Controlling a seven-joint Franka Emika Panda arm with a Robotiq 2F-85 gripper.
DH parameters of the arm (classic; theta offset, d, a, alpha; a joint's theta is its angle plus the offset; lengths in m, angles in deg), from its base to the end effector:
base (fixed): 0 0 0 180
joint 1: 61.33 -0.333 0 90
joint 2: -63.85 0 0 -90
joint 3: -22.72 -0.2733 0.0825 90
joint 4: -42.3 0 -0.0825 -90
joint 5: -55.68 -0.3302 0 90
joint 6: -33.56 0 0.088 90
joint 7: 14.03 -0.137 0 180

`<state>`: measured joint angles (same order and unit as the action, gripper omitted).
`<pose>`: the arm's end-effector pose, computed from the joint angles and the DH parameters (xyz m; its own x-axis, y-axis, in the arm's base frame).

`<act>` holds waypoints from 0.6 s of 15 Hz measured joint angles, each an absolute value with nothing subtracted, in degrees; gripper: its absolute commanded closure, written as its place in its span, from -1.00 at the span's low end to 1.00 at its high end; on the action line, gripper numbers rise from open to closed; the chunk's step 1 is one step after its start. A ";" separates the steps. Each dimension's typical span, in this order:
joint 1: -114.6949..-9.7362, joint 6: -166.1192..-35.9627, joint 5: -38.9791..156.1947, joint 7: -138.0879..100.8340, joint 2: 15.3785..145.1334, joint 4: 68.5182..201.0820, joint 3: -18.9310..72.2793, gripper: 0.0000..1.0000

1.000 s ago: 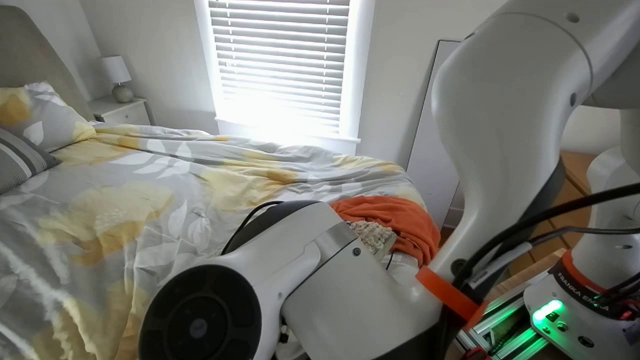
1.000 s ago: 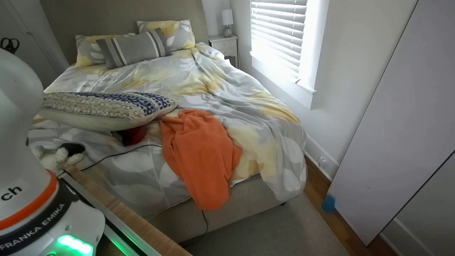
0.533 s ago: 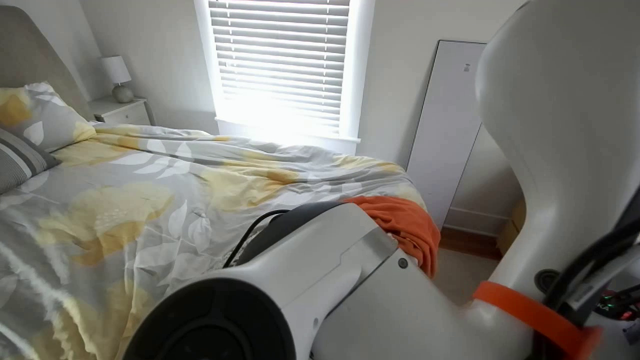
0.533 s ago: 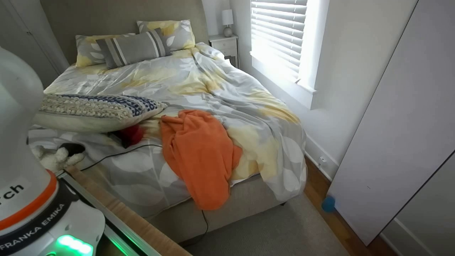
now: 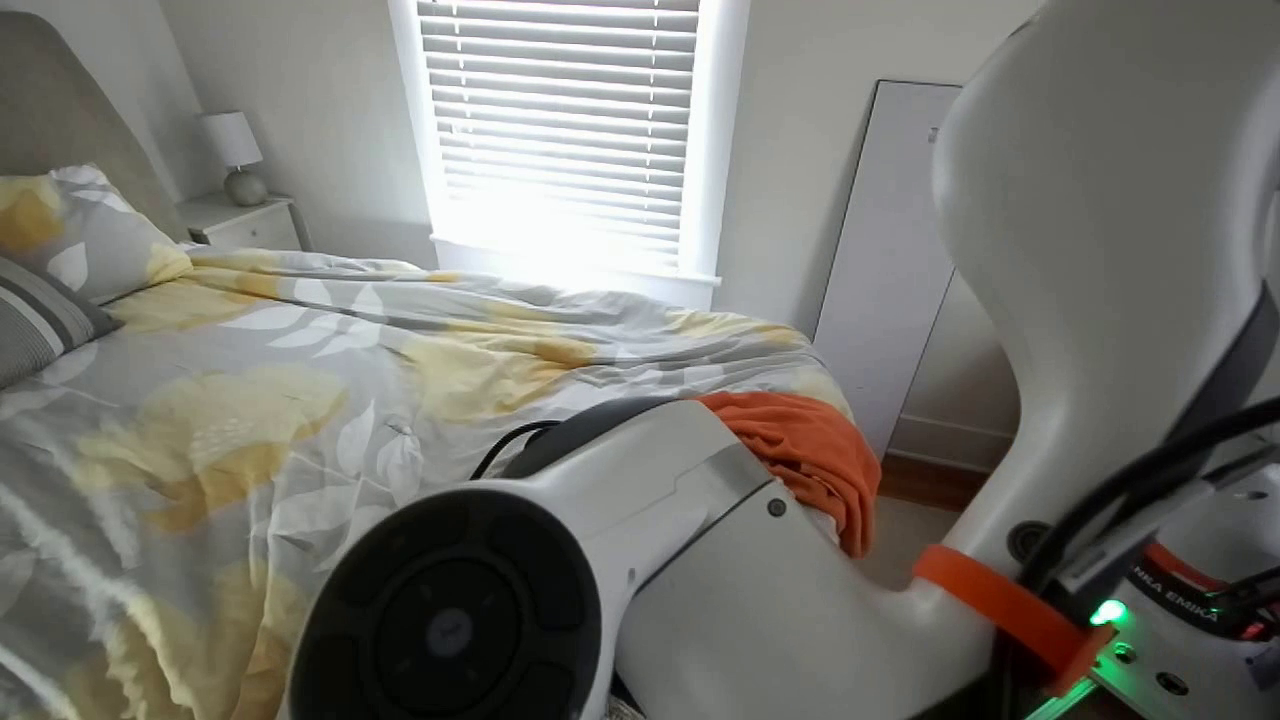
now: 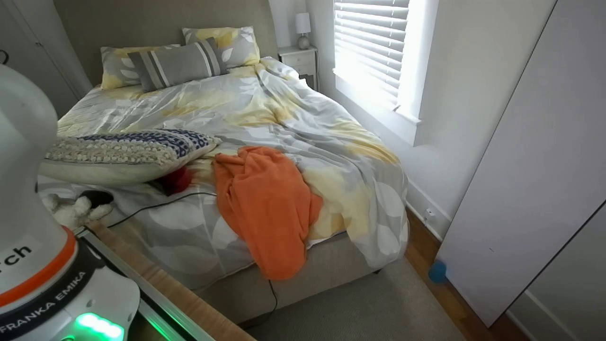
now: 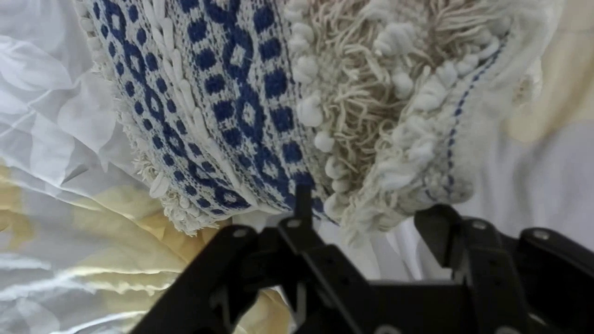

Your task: Slide the throw pillow to the left side of the bed

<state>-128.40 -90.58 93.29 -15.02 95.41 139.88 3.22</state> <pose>0.0906 0.6015 0.2545 -0.2473 0.9652 -0.0855 0.9037 0.2616 0.3389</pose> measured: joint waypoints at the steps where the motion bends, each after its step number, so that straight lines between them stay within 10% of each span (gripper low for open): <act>1: -128.31 -91.58 93.29 -15.04 95.74 139.84 4.09 -0.98; 9: -120.11 -95.60 75.84 -10.90 98.51 137.51 6.71 -1.00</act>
<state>-120.11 -95.60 75.84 -10.90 98.51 137.51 6.71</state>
